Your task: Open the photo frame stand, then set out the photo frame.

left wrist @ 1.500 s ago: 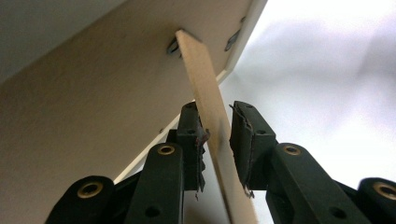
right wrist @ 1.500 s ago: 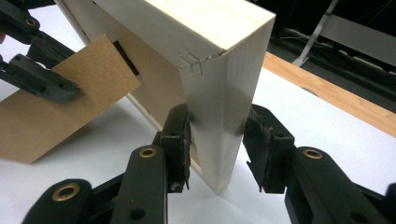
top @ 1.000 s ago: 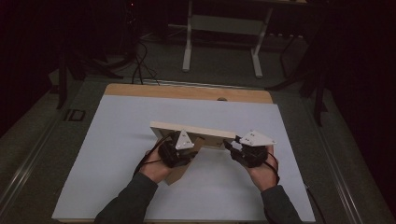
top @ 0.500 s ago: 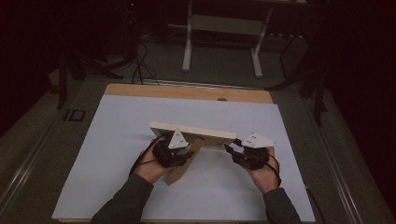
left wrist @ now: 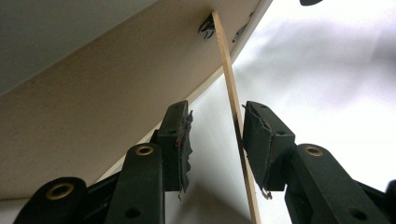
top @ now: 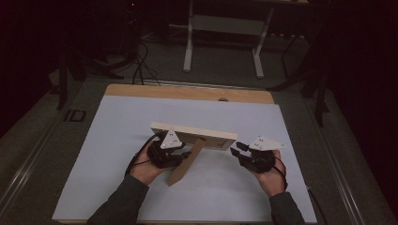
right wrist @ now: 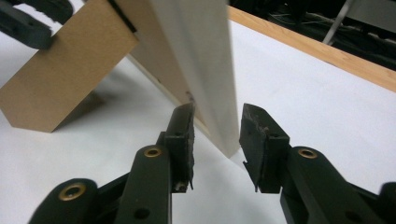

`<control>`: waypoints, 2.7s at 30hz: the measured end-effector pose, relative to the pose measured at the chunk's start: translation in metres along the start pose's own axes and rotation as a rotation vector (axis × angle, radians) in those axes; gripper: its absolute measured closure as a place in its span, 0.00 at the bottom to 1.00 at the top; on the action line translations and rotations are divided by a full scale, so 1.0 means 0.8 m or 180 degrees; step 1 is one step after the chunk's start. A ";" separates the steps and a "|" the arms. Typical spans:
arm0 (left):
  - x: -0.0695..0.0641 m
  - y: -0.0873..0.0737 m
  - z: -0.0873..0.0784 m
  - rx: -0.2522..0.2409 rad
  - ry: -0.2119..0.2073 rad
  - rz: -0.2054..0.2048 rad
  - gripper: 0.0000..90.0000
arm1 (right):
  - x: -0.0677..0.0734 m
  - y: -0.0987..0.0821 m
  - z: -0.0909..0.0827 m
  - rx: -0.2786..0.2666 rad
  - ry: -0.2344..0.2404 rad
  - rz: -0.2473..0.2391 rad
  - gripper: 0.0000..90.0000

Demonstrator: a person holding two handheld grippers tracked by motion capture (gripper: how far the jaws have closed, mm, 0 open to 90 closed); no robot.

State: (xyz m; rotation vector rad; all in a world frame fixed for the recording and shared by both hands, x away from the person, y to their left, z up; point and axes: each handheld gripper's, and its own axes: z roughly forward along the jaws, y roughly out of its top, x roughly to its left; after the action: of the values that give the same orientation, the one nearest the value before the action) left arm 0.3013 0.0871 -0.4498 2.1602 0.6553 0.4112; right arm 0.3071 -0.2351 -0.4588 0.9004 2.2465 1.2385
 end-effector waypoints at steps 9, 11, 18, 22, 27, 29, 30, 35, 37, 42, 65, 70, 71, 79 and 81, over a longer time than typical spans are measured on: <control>0.003 -0.005 -0.011 -0.0032 0.0046 0.0001 0.72 | -0.019 0.000 0.006 0.0061 -0.0134 0.0212 0.85; 0.004 -0.008 -0.013 -0.0029 0.0083 -0.0004 0.71 | -0.024 0.002 0.009 0.0030 -0.0151 0.0317 0.92; 0.008 -0.013 -0.015 -0.0012 0.0179 -0.0067 0.72 | -0.025 0.009 0.016 0.0009 -0.0170 0.0351 0.99; 0.012 -0.016 -0.016 0.0000 0.0243 -0.0133 0.73 | -0.027 0.019 0.019 -0.0022 -0.0175 0.0377 0.99; 0.016 -0.021 -0.016 -0.0022 0.0327 -0.0216 0.73 | -0.033 0.029 0.020 -0.0076 -0.0106 0.0445 1.00; 0.017 -0.023 -0.017 -0.0059 0.0383 -0.0267 0.72 | -0.035 0.032 0.022 -0.0106 -0.0072 0.0474 1.00; 0.018 -0.025 -0.018 -0.0068 0.0396 -0.0284 0.72 | -0.035 0.033 0.023 -0.0109 -0.0055 0.0501 1.00; 0.022 -0.029 -0.021 -0.0117 0.0413 -0.0375 0.72 | -0.040 0.039 0.028 -0.0151 0.0026 0.0592 1.00; 0.021 -0.031 -0.023 -0.0196 0.0430 -0.0408 0.73 | -0.041 0.040 0.028 -0.0161 0.0040 0.0602 1.00; 0.020 -0.033 -0.026 -0.0291 0.0463 -0.0447 0.78 | -0.042 0.044 0.031 -0.0215 0.0138 0.0677 1.00; 0.035 -0.025 -0.018 -0.0352 0.0647 -0.0710 1.00 | -0.038 0.050 0.039 -0.0231 0.0423 0.0719 1.00; 0.035 -0.024 -0.017 -0.0346 0.0651 -0.0704 1.00 | -0.036 0.051 0.039 -0.0229 0.0450 0.0689 1.00; 0.035 -0.024 -0.016 -0.0346 0.0652 -0.0710 1.00 | -0.037 0.050 0.039 -0.0226 0.0458 0.0694 1.00; 0.036 -0.021 -0.012 -0.0342 0.0625 -0.0741 1.00 | -0.035 0.050 0.038 -0.0211 0.0502 0.0663 1.00; 0.035 -0.018 -0.011 -0.0342 0.0612 -0.0724 1.00 | -0.035 0.050 0.038 -0.0214 0.0506 0.0662 1.00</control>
State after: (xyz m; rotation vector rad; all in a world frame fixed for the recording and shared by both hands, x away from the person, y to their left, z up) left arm 0.3151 0.1160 -0.4538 1.9337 0.9538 0.5226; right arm 0.3595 -0.2216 -0.4391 1.0657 2.2610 1.5172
